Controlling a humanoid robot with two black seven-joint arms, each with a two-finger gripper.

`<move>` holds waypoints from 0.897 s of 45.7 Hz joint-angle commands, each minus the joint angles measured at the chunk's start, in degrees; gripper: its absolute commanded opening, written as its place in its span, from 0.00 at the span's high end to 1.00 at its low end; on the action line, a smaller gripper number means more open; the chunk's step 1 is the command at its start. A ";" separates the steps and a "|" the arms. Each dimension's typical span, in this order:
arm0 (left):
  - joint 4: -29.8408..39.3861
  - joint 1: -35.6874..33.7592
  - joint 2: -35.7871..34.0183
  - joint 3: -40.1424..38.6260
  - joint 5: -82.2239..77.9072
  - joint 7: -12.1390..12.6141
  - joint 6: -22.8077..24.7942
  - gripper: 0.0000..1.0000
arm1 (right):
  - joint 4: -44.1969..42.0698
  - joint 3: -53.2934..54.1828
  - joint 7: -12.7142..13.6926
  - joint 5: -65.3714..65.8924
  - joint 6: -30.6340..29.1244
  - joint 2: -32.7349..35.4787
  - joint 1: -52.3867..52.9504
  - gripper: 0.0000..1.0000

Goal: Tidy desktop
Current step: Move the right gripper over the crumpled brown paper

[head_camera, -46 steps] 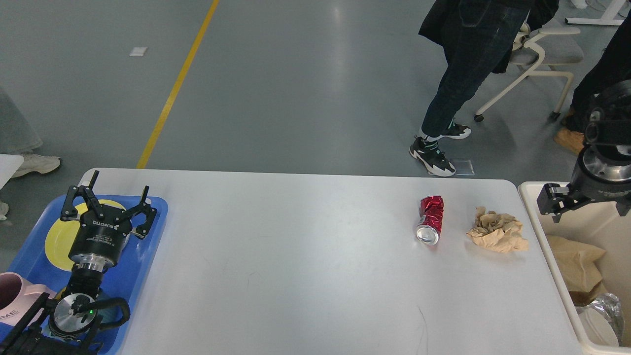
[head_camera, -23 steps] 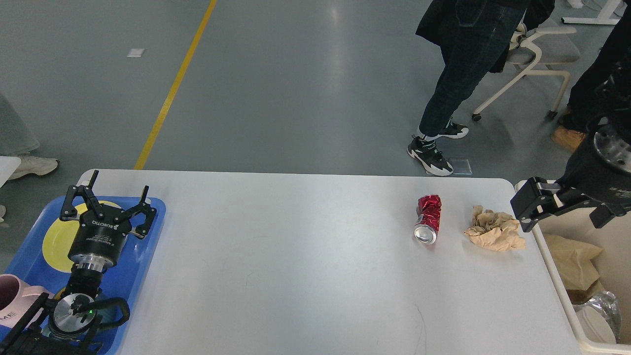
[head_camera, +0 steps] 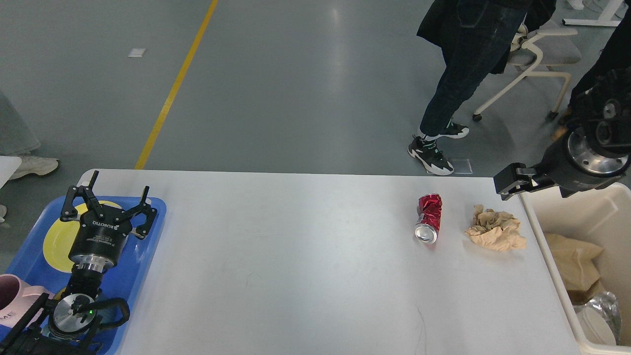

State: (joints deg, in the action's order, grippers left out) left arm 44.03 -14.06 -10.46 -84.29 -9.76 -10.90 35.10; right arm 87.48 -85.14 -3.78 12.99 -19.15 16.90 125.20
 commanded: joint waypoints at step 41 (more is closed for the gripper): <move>0.00 0.00 0.00 0.01 0.00 0.00 0.06 0.04 | -55.57 37.57 8.00 -37.68 6.84 5.25 -64.54 0.00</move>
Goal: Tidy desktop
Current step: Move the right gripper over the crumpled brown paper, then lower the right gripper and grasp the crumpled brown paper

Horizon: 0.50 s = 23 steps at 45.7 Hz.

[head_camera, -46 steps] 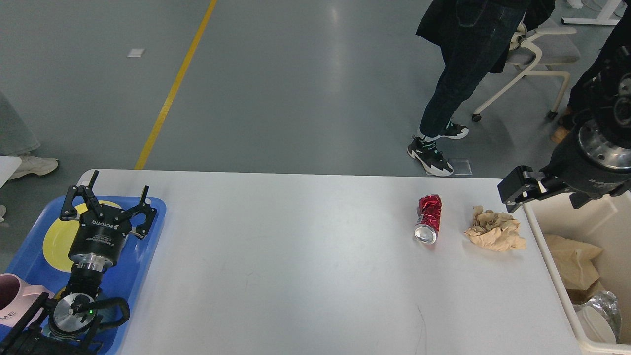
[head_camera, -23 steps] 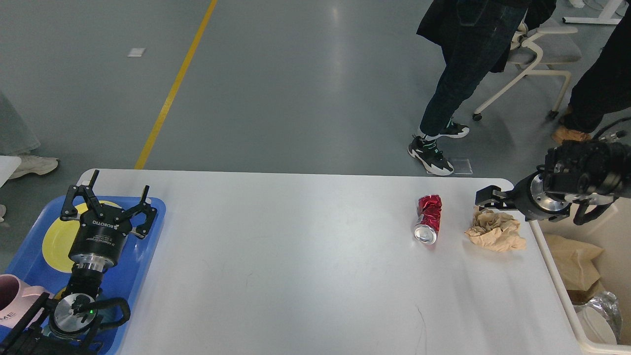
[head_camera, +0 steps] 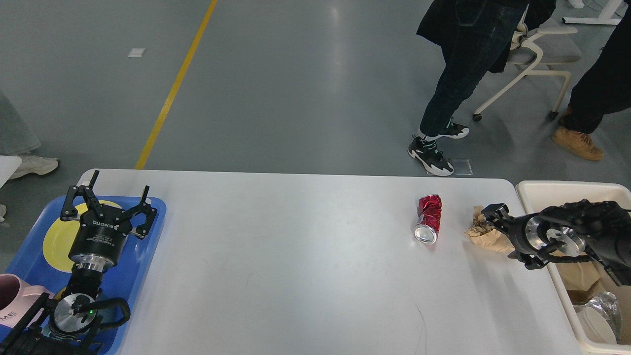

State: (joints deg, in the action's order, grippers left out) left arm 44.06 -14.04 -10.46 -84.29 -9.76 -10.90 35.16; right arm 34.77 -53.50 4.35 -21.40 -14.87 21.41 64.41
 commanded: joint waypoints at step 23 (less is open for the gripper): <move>-0.03 -0.03 -0.09 0.01 0.00 0.00 0.00 0.04 | -27.65 19.75 -0.48 3.47 4.50 -8.66 -18.79 0.00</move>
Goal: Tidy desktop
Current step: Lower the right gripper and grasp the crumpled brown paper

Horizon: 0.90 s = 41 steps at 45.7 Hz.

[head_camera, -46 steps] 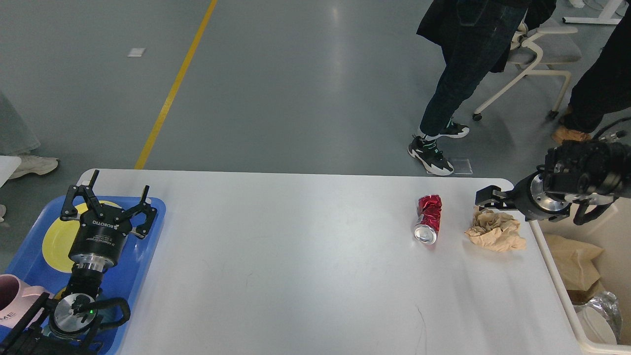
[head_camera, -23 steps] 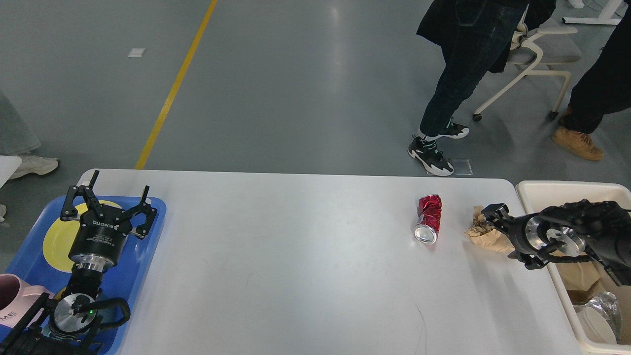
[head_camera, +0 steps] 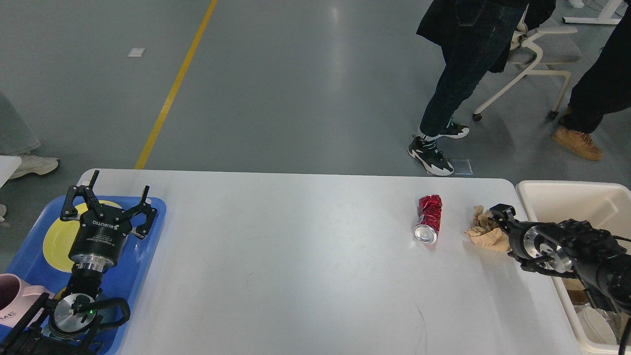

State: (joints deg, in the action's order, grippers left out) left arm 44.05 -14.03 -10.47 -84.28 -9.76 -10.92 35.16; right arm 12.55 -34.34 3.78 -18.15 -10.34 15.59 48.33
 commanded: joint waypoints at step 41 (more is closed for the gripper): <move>-0.01 -0.03 -0.08 -0.01 0.00 0.02 0.00 0.04 | -6.23 0.41 -0.09 4.96 0.49 -3.90 -3.42 0.86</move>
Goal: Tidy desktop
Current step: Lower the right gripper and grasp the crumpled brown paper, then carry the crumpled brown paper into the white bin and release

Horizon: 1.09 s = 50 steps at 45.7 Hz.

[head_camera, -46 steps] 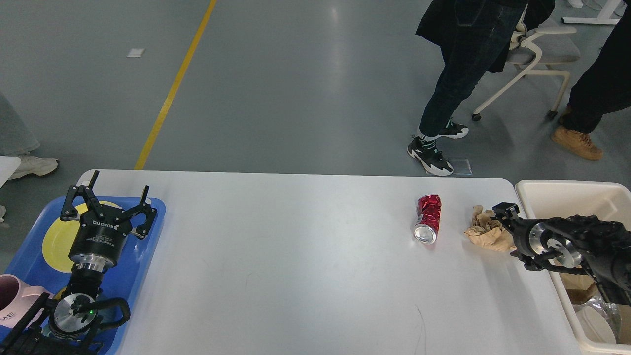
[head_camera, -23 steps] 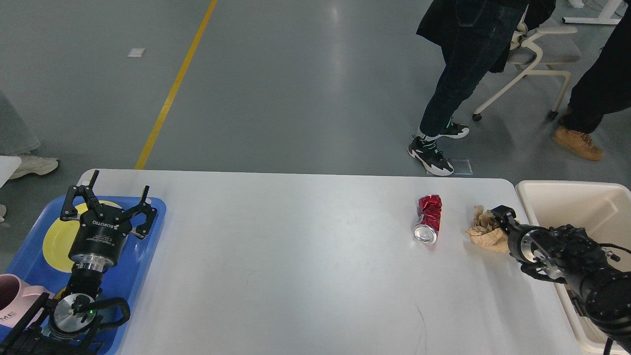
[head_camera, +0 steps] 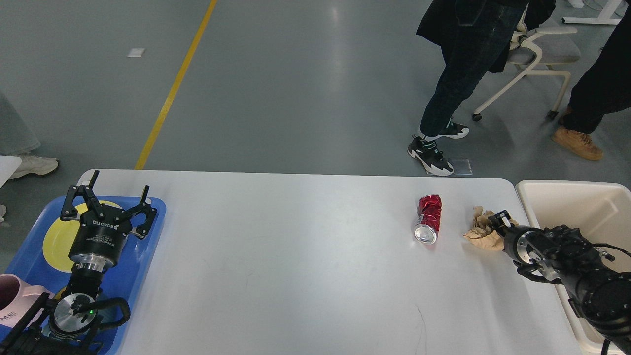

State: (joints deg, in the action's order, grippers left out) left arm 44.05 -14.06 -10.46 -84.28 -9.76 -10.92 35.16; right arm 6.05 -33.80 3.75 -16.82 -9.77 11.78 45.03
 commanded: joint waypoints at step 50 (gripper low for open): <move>-0.01 0.00 0.00 0.00 0.00 0.02 0.00 0.04 | 51.58 -20.39 11.10 35.72 -3.76 21.88 39.23 1.00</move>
State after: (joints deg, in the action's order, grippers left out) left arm 44.06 -14.06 -10.49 -84.30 -9.75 -10.89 35.16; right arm 44.55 -41.53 13.82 17.25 -11.24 30.82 70.74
